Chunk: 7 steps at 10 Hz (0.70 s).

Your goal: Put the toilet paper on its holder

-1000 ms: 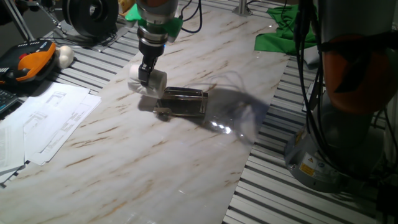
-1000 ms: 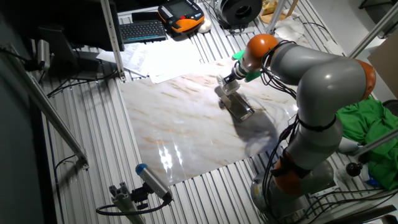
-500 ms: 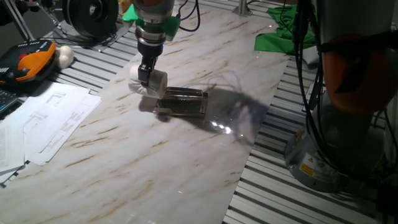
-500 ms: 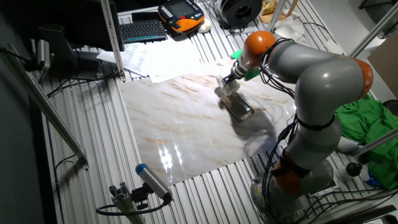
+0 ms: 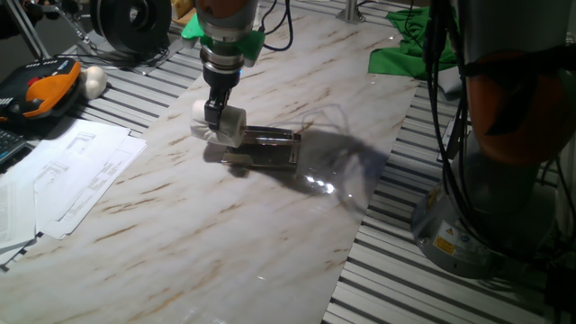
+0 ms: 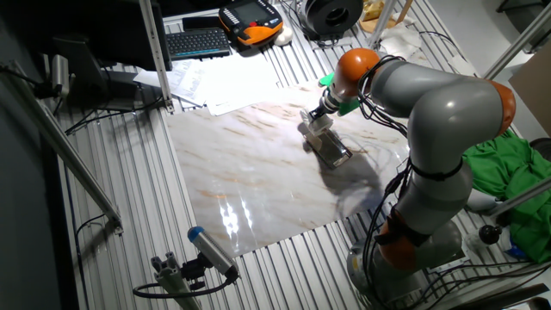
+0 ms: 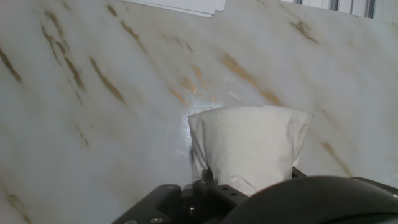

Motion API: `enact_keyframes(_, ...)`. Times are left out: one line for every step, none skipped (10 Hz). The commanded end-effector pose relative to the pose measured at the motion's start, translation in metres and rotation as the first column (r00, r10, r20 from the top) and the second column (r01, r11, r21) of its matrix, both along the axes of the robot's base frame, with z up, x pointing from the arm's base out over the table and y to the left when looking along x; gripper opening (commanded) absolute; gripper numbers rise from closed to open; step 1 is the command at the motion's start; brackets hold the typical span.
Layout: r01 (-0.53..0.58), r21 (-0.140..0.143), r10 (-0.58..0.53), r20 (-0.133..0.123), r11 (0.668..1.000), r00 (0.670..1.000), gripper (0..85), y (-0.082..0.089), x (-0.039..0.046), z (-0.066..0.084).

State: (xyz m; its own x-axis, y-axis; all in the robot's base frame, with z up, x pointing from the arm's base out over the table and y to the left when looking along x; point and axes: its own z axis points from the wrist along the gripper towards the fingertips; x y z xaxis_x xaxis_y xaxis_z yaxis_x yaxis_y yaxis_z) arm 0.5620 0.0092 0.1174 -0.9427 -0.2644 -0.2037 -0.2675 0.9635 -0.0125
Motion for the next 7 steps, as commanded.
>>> enact_keyframes(-0.001,-0.005,0.001,-0.009,1.000,1.000,17.0,-0.001,-0.0021,0.002)
enact_keyframes(-0.003,-0.008,0.002,-0.016,1.000,1.000,17.0,-0.002,-0.0053,0.003)
enact_keyframes(-0.004,-0.012,0.004,-0.015,1.000,1.000,17.0,-0.003,-0.0097,0.003)
enact_keyframes(-0.004,-0.019,0.004,-0.012,1.000,1.000,17.0,-0.005,-0.0139,0.002)
enact_keyframes(-0.007,-0.020,0.007,-0.010,1.000,1.000,17.0,-0.008,-0.0187,0.002)
enact_keyframes(-0.007,-0.023,0.007,-0.012,1.000,1.000,17.0,-0.010,-0.0240,0.002)
enact_keyframes(-0.008,-0.031,0.008,-0.012,0.999,1.000,17.0,-0.012,-0.0308,0.000)
